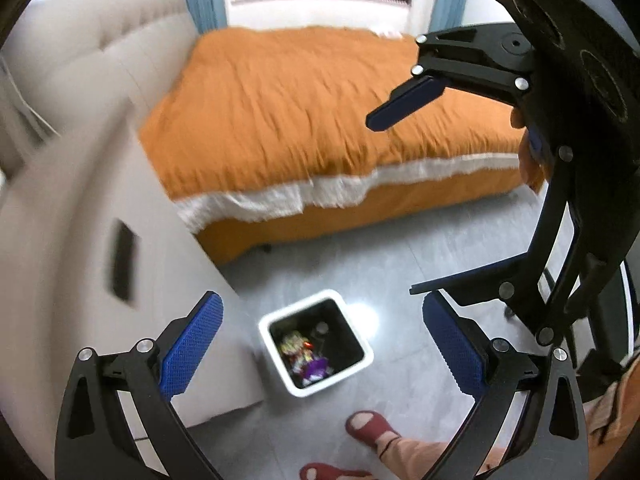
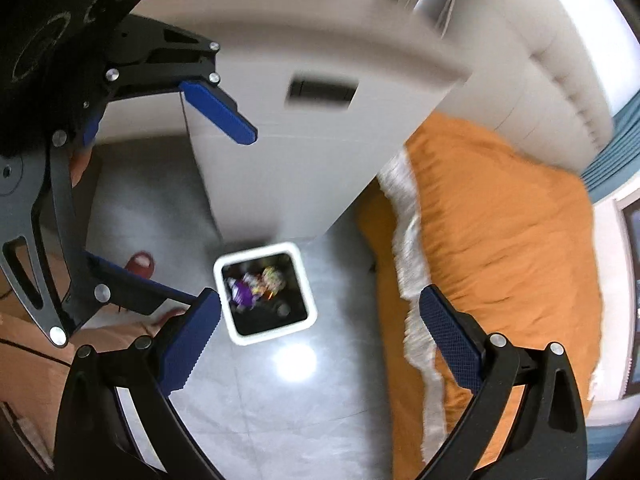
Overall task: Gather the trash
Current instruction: 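Swing both open tools back toward the desk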
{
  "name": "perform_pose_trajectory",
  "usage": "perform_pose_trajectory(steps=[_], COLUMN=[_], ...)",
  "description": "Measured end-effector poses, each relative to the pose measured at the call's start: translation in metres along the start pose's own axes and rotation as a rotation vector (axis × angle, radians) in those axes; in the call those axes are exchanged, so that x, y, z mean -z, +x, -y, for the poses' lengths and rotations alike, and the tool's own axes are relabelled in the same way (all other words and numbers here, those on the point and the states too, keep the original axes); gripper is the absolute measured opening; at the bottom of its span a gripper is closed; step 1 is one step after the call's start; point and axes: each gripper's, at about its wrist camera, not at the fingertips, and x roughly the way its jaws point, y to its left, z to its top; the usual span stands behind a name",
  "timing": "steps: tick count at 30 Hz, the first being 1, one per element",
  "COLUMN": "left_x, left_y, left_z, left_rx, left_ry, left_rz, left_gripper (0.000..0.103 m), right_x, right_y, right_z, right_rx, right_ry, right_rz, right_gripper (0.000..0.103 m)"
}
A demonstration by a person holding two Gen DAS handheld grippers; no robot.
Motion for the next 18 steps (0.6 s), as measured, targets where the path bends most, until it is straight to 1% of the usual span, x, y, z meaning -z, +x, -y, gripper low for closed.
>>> perform_pose_trajectory(steps=[4,7,9,10,11,13,15,18], left_x=[-0.014,-0.018,-0.015,-0.012,-0.010,-0.002,0.008,0.025], left_y=[-0.057,-0.100,-0.125,-0.138,-0.145,-0.161,-0.178,-0.201], left_z=[-0.016,-0.033,-0.044,-0.052,-0.058,-0.073,-0.091,-0.120], left_rx=[-0.086,-0.161,-0.221,-0.266,-0.291,-0.346,-0.414,-0.481], left_ry=[-0.026,-0.045,-0.051,-0.059,-0.068,-0.099,-0.142,-0.220], left_rz=[0.072,0.121,0.139,0.148,0.152,0.152,0.163,0.177], left_gripper=[0.098,0.098,0.098,0.098,0.098,0.098,0.098,0.098], right_x=[-0.029,-0.057,-0.075,-0.086,-0.093,-0.118,-0.141,-0.177], right_y=[-0.047,-0.077,-0.086,-0.090,-0.092,-0.096,-0.099,-0.099], right_z=[0.007,0.009,0.006,0.002,0.000,-0.007,-0.014,-0.024], right_rx=[0.036,0.040,0.030,0.024,0.020,0.000,-0.002,-0.032], right_ry=[0.044,0.075,0.066,0.050,0.041,0.013,-0.003,0.003], right_rz=[0.090,0.181,0.222,0.242,0.256,0.296,0.334,0.383], right_gripper=[0.099,0.099,0.099,0.099,0.099,0.099,0.099,0.099])
